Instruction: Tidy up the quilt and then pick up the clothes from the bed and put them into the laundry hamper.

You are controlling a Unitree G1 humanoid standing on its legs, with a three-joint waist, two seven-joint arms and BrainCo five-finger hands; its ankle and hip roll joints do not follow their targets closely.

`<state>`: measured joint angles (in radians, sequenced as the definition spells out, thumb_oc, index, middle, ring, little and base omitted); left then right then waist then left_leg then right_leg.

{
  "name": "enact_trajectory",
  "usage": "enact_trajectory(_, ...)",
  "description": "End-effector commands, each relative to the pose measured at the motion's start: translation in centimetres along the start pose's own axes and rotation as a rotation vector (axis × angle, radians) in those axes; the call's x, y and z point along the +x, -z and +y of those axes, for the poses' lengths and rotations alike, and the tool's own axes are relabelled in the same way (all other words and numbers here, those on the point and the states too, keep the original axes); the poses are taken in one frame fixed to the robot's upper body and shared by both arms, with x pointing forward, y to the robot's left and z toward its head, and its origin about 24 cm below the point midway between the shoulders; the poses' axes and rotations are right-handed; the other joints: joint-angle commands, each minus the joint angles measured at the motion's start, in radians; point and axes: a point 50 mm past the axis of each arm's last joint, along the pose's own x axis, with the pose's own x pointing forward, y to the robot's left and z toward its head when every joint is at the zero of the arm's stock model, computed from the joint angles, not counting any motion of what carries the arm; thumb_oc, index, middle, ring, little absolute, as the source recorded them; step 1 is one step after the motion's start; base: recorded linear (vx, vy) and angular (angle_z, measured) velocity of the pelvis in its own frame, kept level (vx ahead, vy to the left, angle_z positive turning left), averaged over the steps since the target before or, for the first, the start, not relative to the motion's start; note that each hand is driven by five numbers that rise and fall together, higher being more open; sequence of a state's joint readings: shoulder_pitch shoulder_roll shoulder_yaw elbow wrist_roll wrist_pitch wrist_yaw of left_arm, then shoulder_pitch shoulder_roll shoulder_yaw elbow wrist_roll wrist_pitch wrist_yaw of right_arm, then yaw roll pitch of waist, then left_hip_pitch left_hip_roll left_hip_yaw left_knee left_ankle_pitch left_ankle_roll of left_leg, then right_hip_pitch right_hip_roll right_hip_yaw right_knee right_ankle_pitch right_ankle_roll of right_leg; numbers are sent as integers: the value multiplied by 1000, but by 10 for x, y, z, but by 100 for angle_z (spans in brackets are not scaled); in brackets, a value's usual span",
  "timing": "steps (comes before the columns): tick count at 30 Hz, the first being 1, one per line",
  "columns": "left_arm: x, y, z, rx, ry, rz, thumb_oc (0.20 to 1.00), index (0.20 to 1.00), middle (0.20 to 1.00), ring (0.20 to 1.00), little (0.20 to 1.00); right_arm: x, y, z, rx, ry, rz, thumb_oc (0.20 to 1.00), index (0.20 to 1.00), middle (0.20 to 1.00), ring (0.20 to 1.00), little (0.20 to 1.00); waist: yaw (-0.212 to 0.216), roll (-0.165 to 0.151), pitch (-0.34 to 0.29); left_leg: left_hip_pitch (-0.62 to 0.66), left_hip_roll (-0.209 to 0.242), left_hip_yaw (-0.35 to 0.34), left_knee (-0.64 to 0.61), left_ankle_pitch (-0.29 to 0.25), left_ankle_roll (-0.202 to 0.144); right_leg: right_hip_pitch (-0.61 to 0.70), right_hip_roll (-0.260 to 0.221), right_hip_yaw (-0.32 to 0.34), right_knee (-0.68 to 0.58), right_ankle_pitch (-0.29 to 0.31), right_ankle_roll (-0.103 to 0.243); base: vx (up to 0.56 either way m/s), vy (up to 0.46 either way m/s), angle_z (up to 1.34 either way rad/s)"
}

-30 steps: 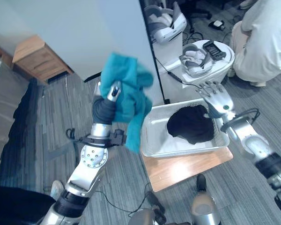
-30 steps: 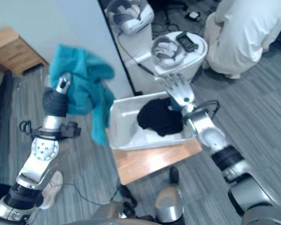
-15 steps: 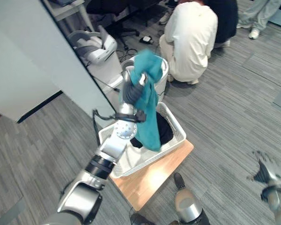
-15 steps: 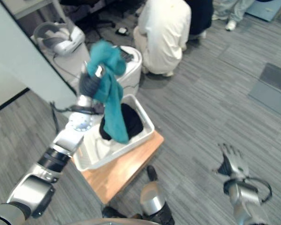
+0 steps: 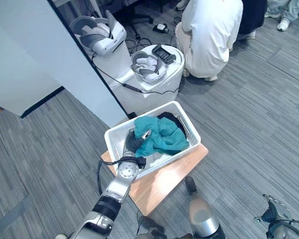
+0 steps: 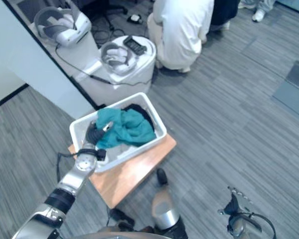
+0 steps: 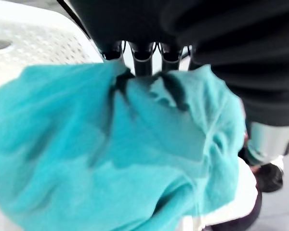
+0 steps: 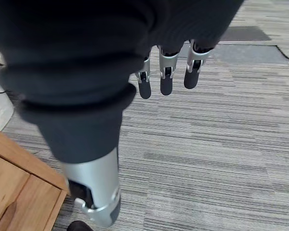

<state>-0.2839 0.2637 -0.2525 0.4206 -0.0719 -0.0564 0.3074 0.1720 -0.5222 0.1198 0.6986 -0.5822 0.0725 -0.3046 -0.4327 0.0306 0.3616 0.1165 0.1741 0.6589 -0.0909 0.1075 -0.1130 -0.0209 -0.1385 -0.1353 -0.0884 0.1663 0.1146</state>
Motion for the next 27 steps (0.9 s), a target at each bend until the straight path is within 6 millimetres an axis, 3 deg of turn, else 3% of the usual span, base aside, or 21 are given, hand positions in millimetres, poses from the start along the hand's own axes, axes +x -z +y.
enact_trajectory(1, 16, -44, 47, -89, -223, -219, 1000, 1000, 1000, 1000, 1000, 7, -8, -12, 37, 53, -20, 1000, 1000, 1000, 1000, 1000, 7, -28, -4, 40, 10, -3, 4, -111, -30, -2, 7, -32, 30, -149, 60, 33, -34, 10)
enact_trajectory(3, 14, -42, 58, -96, -274, -227, 1000, 1000, 1000, 1000, 1000, 7, -10, -14, 41, 60, -31, 1000, 1000, 1000, 1000, 1000, 10, -31, -8, 46, 9, -6, 4, -112, -30, 6, 7, -35, 29, -151, 59, 21, -27, 9)
enact_trajectory(4, 11, -43, 76, -116, -369, -249, 1000, 1000, 1000, 1000, 1000, 6, -9, -15, 56, 72, -35, 1000, 1000, 1000, 1000, 1000, 21, -31, -16, 53, 9, -8, 4, -114, -32, 17, 8, -40, 28, -153, 59, 13, -19, 4)
enact_trajectory(5, 10, -43, 76, -115, -370, -249, 1000, 1000, 1000, 1000, 1000, 6, -9, -15, 55, 71, -35, 1000, 1000, 1000, 1000, 1000, 20, -31, -16, 54, 9, -8, 4, -114, -32, 18, 8, -40, 28, -153, 59, 21, -34, 3)
enact_trajectory(6, 5, -35, 92, -129, -428, -228, 1000, 1000, 1000, 1000, 1000, 6, -8, -16, 74, 75, -30, 1000, 1000, 1000, 1000, 1000, 29, -30, -22, 62, 9, -12, 4, -115, -32, 28, 8, -44, 29, -156, 58, 16, -22, 7)
enact_trajectory(8, 3, -29, 96, -138, -444, -211, 1000, 1000, 1000, 1000, 1000, 5, -7, -16, 79, 75, -26, 1000, 1000, 1000, 1000, 1000, 32, -29, -25, 64, 9, -13, 4, -116, -33, 33, 8, -46, 29, -157, 57, 18, -12, 5)
enact_trajectory(10, -7, -3, 105, -85, -437, -110, 1000, 1000, 1000, 1000, 1000, 6, -3, -13, 106, 64, 2, 1000, 1000, 1000, 1000, 1000, 42, -22, -31, 73, 9, -16, 4, -117, -32, 45, 6, -52, 26, -158, 56, 8, 0, 3)
enact_trajectory(12, -7, -3, 106, -85, -437, -110, 1000, 1000, 1000, 1000, 1000, 6, -3, -13, 106, 63, 1, 1000, 1000, 1000, 1000, 1000, 42, -23, -32, 73, 9, -17, 4, -117, -32, 45, 6, -52, 26, -158, 56, 10, -3, 10)
enact_trajectory(13, -26, 56, 110, -14, -410, 154, 1000, 1000, 1000, 1000, 1000, 6, -1, -6, 155, 24, 32, 1000, 1000, 1000, 1000, 1000, 52, -17, -41, 78, 10, -19, 4, -117, -30, 54, 4, -58, 24, -159, 54, 26, -1, 8)
enact_trajectory(15, -43, 89, 107, 53, -379, 306, 1000, 1000, 1000, 1000, 1000, 7, -4, 1, 206, -8, 49, 1000, 1000, 1000, 1000, 1000, 57, -15, -45, 82, 10, -16, 4, -119, -30, 59, 3, -59, 22, -159, 53, 0, 0, 0)
enact_trajectory(17, -77, 134, 99, 91, -344, 531, 1000, 1000, 1000, 1000, 1000, 8, -12, 9, 289, -41, 57, 1000, 1000, 1000, 1000, 1000, 65, -11, -50, 85, 9, -15, 4, -121, -28, 62, 3, -58, 22, -159, 51, 4, 7, 2)
enact_trajectory(18, -77, 134, 99, 90, -345, 531, 1000, 1000, 1000, 1000, 1000, 8, -12, 9, 289, -41, 57, 1000, 1000, 1000, 1000, 1000, 64, -11, -50, 86, 9, -15, 4, -121, -28, 62, 3, -57, 22, -159, 51, 0, 0, 0)
enact_trajectory(19, -110, 166, 83, 80, -297, 710, 1000, 1000, 1000, 1000, 1000, 10, -21, 19, 385, -86, 71, 1000, 1000, 1000, 1000, 1000, 72, -8, -56, 89, 9, -14, 4, -124, -26, 66, 2, -54, 19, -159, 49, 0, 0, 0)
enact_trajectory(20, -129, 180, 72, 58, -270, 803, 1000, 1000, 1000, 1000, 1000, 10, -26, 25, 454, -115, 88, 1000, 1000, 1000, 1000, 1000, 77, -6, -60, 90, 8, -14, 4, -125, -24, 69, 2, -53, 18, -159, 48, 17, 26, -3)
enact_trajectory(21, -144, 190, 63, 47, -240, 874, 1000, 1000, 1000, 1000, 1000, 11, -31, 28, 496, -131, 94, 1000, 1000, 1000, 1000, 1000, 80, -4, -63, 91, 8, -15, 4, -127, -23, 70, 2, -51, 15, -159, 46, 0, 0, 0)
enact_trajectory(22, -143, 189, 63, 46, -240, 874, 1000, 1000, 1000, 1000, 1000, 12, -32, 28, 496, -130, 93, 1000, 1000, 1000, 1000, 1000, 80, -4, -63, 91, 8, -14, 4, -127, -23, 70, 2, -51, 15, -159, 46, 0, 0, 0)
enact_trajectory(24, -174, 206, 40, 76, -138, 1018, 1000, 1000, 1000, 1000, 1000, 14, -48, 36, 535, -185, 89, 1000, 1000, 1000, 1000, 1000, 95, 4, -73, 97, 6, -18, 4, -132, -20, 76, 3, -51, 11, -160, 43, 10, 8, 2)
enact_trajectory(27, -188, 211, 26, 102, -54, 1071, 1000, 1000, 1000, 1000, 1000, 16, -61, 41, 525, -227, 67, 1000, 1000, 1000, 1000, 1000, 111, 11, -82, 98, 4, -23, 4, -134, -18, 81, 1, -53, 9, -161, 40, 5, 0, 2)
